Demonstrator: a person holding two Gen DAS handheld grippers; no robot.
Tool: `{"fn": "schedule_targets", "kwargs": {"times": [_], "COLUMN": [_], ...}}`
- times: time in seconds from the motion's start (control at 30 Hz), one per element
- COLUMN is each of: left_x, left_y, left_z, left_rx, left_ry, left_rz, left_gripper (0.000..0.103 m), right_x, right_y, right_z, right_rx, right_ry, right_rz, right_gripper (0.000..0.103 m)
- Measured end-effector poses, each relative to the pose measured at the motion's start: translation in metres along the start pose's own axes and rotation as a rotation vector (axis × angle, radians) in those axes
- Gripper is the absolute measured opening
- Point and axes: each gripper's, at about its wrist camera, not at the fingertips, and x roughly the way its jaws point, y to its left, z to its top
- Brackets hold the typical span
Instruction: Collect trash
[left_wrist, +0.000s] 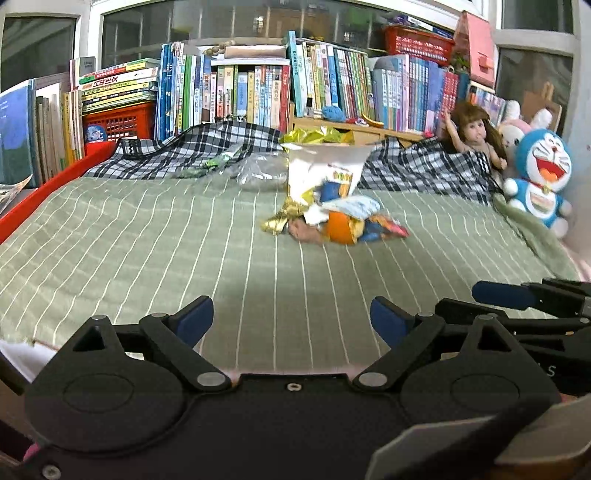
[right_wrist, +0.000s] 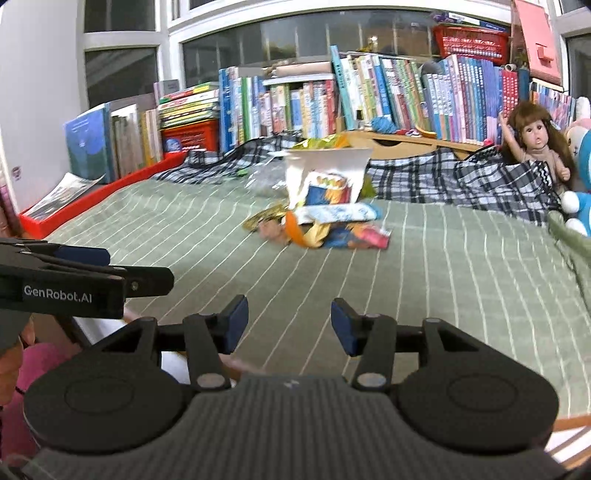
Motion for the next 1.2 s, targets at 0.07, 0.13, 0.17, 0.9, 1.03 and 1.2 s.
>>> {"fn": "schedule_targets", "kwargs": {"times": [0.07, 0.13, 0.17, 0.9, 1.03, 1.2], "left_x": [0.010, 0.020, 0.027, 0.161, 0.179, 0.194], "left_y": [0.001, 0.002, 0.002, -0.001, -0.012, -0.020], "left_z": [0.009, 0.016, 0.020, 0.059, 0.053, 0.055], "left_rx": [-0.014, -0.021, -0.027, -0.099, -0.063, -0.067], "left_ry": [-0.011, -0.021, -0.024, 0.003, 0.059, 0.080], "left_rz": [0.001, 0.001, 0.004, -0.030, -0.060, -0.070], "left_gripper": [0.091, 0.092, 0.092, 0.095, 0.095, 0.092], "right_x": [0.008, 0.016, 0.021, 0.126, 0.150, 0.173], "right_y": [-0.005, -0.011, -0.013, -0.087, -0.082, -0.085], "right_z": [0.006, 0.010, 0.013, 0.051, 0.053, 0.063], "right_rx": [0.002, 0.002, 0.002, -0.041, -0.139, -0.237], "right_ry": [-0.002, -0.001, 0.003, 0.060, 0.094, 0.130], "right_rz": [-0.019, -0.032, -0.038, -0.036, -0.011, 0.034], "right_gripper": [0.065, 0.065, 0.065, 0.084, 0.088, 0.091]}}
